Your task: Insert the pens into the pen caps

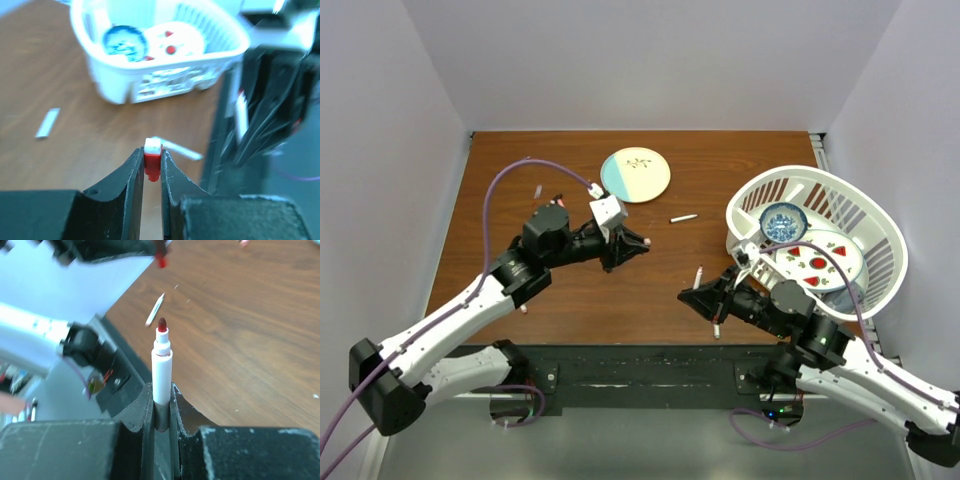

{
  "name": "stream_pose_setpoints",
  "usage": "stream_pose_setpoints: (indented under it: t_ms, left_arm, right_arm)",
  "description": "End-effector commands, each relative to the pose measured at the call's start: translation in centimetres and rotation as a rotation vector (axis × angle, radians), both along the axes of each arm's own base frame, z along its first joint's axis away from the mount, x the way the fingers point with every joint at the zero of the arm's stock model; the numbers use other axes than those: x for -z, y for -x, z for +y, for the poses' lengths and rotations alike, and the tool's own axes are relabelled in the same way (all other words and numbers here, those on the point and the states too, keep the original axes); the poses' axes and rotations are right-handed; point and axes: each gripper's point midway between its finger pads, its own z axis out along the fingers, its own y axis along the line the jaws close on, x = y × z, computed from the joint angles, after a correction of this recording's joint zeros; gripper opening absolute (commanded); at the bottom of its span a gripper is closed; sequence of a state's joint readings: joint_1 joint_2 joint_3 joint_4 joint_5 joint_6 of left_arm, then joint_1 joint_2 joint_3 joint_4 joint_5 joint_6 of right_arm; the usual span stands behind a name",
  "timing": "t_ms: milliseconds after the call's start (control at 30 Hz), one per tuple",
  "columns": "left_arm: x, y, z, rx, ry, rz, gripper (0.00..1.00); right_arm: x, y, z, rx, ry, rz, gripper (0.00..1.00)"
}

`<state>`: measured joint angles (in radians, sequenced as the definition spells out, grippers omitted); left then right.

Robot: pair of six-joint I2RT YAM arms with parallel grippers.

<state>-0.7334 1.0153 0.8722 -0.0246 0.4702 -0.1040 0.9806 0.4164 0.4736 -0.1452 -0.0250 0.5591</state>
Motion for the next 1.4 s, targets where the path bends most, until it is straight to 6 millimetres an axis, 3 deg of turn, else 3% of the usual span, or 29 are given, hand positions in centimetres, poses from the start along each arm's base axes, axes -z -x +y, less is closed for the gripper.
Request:
stream_pose_setpoints:
  t_ms: [0,33,67,100,267,433,767,1367]
  left_arm:
    - [-3.6,3.7,-2.9,0.219,0.303,0.227,0.00]
    - [-3.7,4.1,-3.2,0.235,0.353,0.318,0.00]
    - [-5.4,4.7,-3.2,0.278,0.429,0.276,0.00]
    - [-4.5,4.9,-3.2,0.281,0.444,0.312,0.00]
    - [-6.0,5.0,-1.9,0.233,0.594,0.324,0.00]
    - [-5.9,4.7,-1.0,0.171,0.649,0.350,0.00]
    - [-5.2,5.1,-0.8,0.166,0.635,0.350,0.00]
    - [-3.4,4.9,-1.3,0.143,0.577,0.395,0.00]
  right_arm:
    - [-1.6,2.5,2.3,-0.213,-0.046,-0.087,0.00]
    - [-1.9,2.7,2.7,-0.234,-0.055,-0.099,0.00]
    - [-1.7,2.7,3.2,-0.253,-0.052,-0.097,0.00]
    - [-1.5,2.7,3.4,-0.265,-0.050,-0.094,0.00]
    - [-1.0,3.0,4.9,-0.325,-0.056,-0.070,0.00]
    - [-0.3,2.8,6.1,-0.351,-0.061,-0.039,0.00]
    - [-1.0,2.6,7.4,-0.379,-0.088,-0.023,0.00]
    - [-1.9,2.3,7.7,-0.373,-0.092,-0.032,0.00]
